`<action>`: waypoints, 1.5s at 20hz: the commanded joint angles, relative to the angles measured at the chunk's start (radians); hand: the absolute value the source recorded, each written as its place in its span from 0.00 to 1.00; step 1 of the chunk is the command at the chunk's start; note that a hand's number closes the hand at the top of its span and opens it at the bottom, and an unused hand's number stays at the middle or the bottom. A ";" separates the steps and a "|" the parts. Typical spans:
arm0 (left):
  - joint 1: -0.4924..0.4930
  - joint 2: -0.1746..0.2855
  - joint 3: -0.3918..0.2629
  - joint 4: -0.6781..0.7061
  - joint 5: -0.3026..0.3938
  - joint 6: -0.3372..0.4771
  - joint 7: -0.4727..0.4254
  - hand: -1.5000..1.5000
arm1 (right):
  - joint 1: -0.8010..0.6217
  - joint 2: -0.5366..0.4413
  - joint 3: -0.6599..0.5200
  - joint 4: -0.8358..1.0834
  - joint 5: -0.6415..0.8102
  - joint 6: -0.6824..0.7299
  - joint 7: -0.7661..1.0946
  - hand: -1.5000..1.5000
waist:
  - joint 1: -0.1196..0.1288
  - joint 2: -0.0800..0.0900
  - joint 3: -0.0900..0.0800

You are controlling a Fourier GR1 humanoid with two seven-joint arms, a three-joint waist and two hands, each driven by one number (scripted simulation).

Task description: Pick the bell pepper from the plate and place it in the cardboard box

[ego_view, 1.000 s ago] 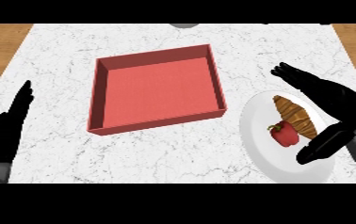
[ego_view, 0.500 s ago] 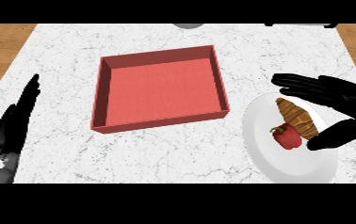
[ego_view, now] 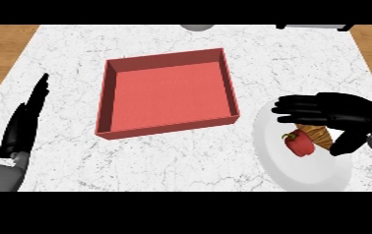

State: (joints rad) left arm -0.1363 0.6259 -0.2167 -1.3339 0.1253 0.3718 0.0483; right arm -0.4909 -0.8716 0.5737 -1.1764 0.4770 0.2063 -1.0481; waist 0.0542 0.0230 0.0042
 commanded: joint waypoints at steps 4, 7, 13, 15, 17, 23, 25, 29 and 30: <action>0.026 -0.005 0.023 0.022 -0.012 -0.012 -0.031 0.50 | -0.105 0.090 0.054 0.265 0.126 -0.088 -0.269 0.00 | -0.005 -0.010 -0.002; -0.010 -0.045 0.006 0.020 -0.037 0.018 0.014 0.50 | -0.127 0.156 0.080 0.285 0.146 -0.109 -0.241 0.00 | -0.020 -0.013 -0.002; 0.012 -0.026 0.043 0.037 -0.035 -0.011 -0.022 0.50 | -0.166 0.151 0.082 0.398 0.153 -0.126 -0.326 0.00 | -0.020 -0.015 -0.002; -0.010 -0.041 0.031 0.036 -0.044 -0.003 0.010 0.50 | -0.146 0.173 0.101 0.397 0.140 -0.142 -0.345 0.00 | -0.021 -0.012 -0.002; -0.004 -0.036 0.047 0.040 -0.038 -0.008 0.003 0.50 | -0.126 0.143 0.119 0.346 0.130 -0.121 -0.362 0.00 | -0.034 -0.017 -0.003; 0.017 -0.031 0.063 0.067 -0.032 -0.041 -0.031 0.50 | -0.136 0.098 0.131 0.314 0.085 -0.116 -0.414 0.00 | -0.035 -0.016 -0.003; 0.024 -0.067 0.050 0.066 -0.057 0.001 -0.047 0.50 | -0.088 0.077 0.152 0.242 0.073 -0.130 -0.402 0.00 | -0.052 -0.020 -0.004; -0.034 -0.013 0.088 0.048 -0.036 -0.049 0.043 0.50 | -0.090 0.069 0.181 0.205 0.112 -0.168 -0.328 0.00 | -0.050 -0.022 -0.003; 0.002 -0.043 0.072 0.059 -0.056 -0.033 0.004 0.50 | -0.046 0.076 0.200 0.233 0.146 -0.215 -0.319 0.00 | -0.048 -0.021 -0.003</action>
State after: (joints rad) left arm -0.1299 0.5951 -0.1448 -1.2784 0.0837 0.3370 0.0404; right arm -0.5667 -0.7934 0.7531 -0.9549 0.5814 0.0297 -1.1720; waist 0.0106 0.0030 0.0008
